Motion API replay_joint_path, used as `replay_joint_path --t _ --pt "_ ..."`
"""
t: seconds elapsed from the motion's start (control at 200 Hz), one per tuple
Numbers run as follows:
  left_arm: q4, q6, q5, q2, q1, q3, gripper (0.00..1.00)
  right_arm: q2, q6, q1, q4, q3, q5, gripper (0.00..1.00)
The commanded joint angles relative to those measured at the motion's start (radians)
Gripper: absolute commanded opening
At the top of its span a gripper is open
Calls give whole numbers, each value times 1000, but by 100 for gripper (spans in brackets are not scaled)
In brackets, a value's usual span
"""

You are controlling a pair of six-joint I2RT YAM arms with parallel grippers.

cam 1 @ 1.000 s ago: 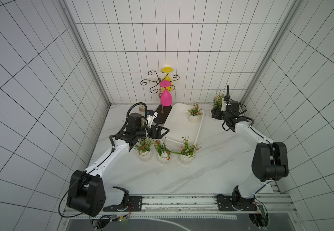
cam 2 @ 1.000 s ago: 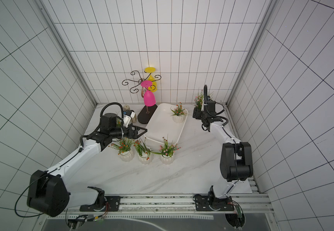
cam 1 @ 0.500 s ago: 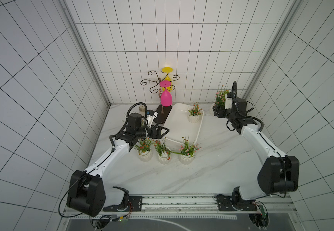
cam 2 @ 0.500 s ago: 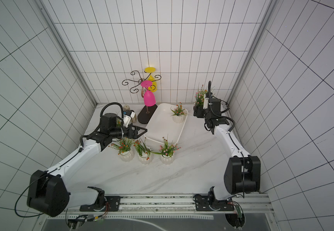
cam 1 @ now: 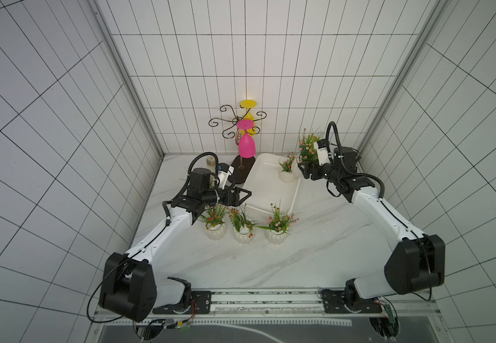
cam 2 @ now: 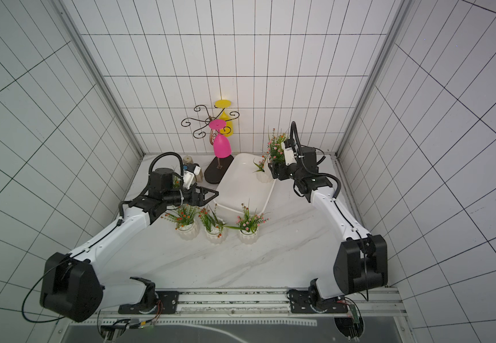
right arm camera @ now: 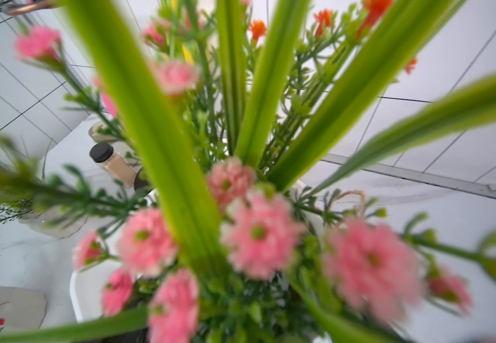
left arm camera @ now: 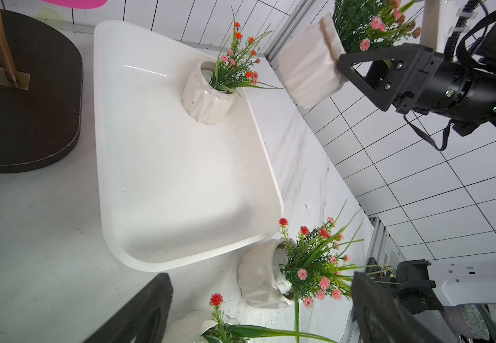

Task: Put the potted gypsophila into the storage box
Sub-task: Place the baby's breath potted plant at the storage box.

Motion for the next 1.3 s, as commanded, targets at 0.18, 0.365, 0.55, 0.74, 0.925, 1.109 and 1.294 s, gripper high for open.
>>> replay_joint_path --t 0.18,0.365,0.55,0.74,0.925,1.109,1.294 --pt "25 3 6 -3 5 -6 94 66 -38 63 56 118 -81 80" --pt "24 3 4 -2 7 -6 94 126 -41 99 59 182 -83 79" --pt "24 3 6 -5 10 -7 94 185 -42 124 63 241 -79 79" --pt "24 3 5 -10 14 -9 94 243 -47 145 62 298 -70 79" --pt "24 3 5 -11 18 -9 94 288 -50 157 64 344 -63 79" --pt "25 2 5 -13 23 -9 94 328 -50 171 65 379 -58 79" --pt "25 1 6 -14 26 -7 94 367 -53 181 63 410 -47 79"
